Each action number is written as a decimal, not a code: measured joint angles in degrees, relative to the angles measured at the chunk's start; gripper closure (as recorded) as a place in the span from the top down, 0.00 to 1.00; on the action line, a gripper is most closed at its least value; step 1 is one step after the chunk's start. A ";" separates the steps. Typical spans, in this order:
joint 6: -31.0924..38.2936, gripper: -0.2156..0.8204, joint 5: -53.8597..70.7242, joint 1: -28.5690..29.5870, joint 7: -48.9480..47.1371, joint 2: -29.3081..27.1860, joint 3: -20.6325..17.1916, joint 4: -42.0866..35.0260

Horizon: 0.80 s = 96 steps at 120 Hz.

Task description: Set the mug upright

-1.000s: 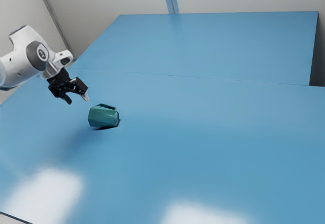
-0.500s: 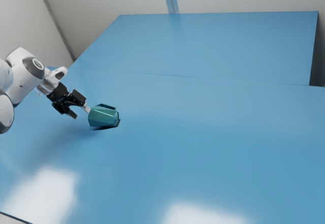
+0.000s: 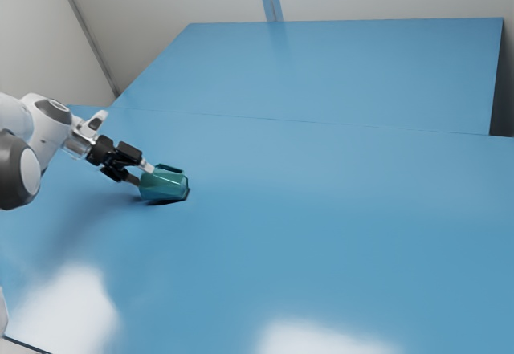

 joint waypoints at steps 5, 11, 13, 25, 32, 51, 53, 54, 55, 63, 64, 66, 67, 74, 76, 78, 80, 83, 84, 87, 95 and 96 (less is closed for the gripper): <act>-0.40 0.79 -0.62 1.20 0.82 0.90 -1.36 1.04; -0.88 0.79 -1.23 2.69 1.78 1.69 -2.80 1.89; -1.06 0.79 -1.43 3.12 2.08 1.90 -3.13 2.05; -1.92 0.79 -2.16 5.62 3.73 3.17 -5.46 2.93; -2.25 0.75 -2.40 6.21 4.54 3.73 -6.15 3.16; -2.78 0.49 -2.72 6.50 6.31 4.00 -6.46 3.13; -2.81 0.45 -2.74 6.51 6.47 4.00 -6.47 3.12; -2.83 0.43 -2.74 6.52 6.55 3.99 -6.47 3.12; -2.85 0.41 -2.74 6.53 6.62 3.98 -6.47 3.12; -3.01 0.29 -2.78 6.81 7.20 3.90 -6.48 3.17; -3.04 0.28 -2.81 6.83 7.26 3.88 -6.48 3.17; -3.09 0.26 -2.92 6.89 7.40 3.84 -6.48 3.18; -3.12 0.25 -2.97 6.90 7.46 3.82 -6.48 3.18; -3.32 0.19 -3.34 6.94 7.89 3.69 -6.49 3.19; -3.40 0.18 -3.48 6.94 8.00 3.66 -6.51 3.19; -3.48 0.17 -3.64 6.95 8.11 3.61 -6.53 3.19; -3.56 0.16 -3.81 6.95 8.22 3.58 -6.54 3.19; -3.68 0.15 -4.08 6.92 8.37 3.51 -6.56 3.19; -3.72 0.14 -4.17 6.91 8.42 3.49 -6.56 3.19; -3.86 0.13 -4.43 6.82 8.57 3.45 -6.58 3.19; -4.26 0.10 -5.35 6.45 8.93 3.34 -6.68 3.20; -4.30 0.09 -5.47 6.42 8.97 3.33 -6.72 3.20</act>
